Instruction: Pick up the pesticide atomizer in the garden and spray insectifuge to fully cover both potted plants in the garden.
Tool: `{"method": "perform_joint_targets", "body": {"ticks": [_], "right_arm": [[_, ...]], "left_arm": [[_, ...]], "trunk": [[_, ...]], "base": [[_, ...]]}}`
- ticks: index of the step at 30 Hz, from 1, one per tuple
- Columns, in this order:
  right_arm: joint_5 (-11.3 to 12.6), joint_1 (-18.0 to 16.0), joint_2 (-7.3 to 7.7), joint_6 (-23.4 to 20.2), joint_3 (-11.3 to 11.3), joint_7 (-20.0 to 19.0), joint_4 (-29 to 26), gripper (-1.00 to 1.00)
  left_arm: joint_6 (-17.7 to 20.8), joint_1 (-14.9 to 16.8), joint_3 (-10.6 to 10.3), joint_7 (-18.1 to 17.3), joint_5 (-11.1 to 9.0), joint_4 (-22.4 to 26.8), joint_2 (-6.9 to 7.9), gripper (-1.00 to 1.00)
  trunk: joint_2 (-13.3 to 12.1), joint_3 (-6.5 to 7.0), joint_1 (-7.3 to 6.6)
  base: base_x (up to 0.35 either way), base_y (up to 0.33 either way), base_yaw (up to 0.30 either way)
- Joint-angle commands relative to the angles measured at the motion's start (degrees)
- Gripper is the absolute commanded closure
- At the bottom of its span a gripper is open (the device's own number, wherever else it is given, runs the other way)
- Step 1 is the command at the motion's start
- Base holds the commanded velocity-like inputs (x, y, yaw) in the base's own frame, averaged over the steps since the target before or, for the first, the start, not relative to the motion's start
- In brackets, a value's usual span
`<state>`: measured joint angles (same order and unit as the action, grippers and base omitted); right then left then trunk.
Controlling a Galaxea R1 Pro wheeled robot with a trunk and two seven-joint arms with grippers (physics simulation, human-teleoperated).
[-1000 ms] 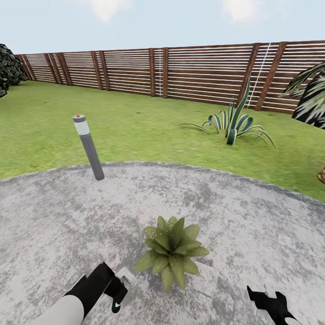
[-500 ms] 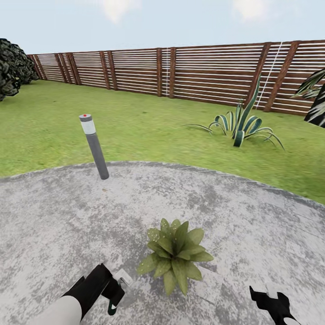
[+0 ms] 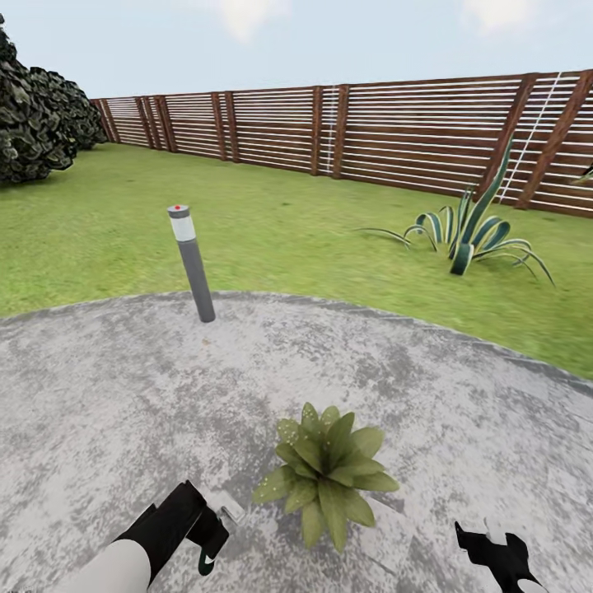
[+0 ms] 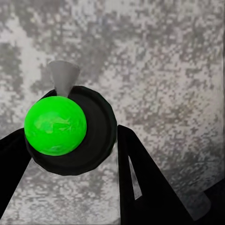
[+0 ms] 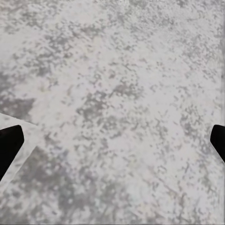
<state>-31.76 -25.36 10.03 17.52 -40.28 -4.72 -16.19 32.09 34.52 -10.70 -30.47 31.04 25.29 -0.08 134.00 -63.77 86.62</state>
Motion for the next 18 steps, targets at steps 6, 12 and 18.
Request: {"method": "perform_joint_targets", "body": {"ticks": [6,12,18], "right_arm": [[-0.1,0.0,-0.01,0.2,-0.5,-0.5,0.0,-1.0],[-0.1,0.0,-0.01,0.2,-0.5,-0.5,0.0,-1.0],[-0.1,0.0,-0.01,0.2,-0.5,-0.5,0.0,-1.0]], "left_arm": [[0.2,0.0,0.0,-0.4,0.6,0.2,-0.08,1.0],[0.2,0.0,0.2,-0.3,0.7,0.2,-0.22,1.0],[0.2,0.0,0.1,-0.3,0.7,0.3,-0.15,1.0]], "trunk": [[0.0,-0.05,0.0],[0.0,-0.05,0.0],[0.0,-0.05,0.0]], "base": [[0.046,-0.257,0.265],[0.001,-0.06,0.273],[0.016,-0.016,0.158]]}}
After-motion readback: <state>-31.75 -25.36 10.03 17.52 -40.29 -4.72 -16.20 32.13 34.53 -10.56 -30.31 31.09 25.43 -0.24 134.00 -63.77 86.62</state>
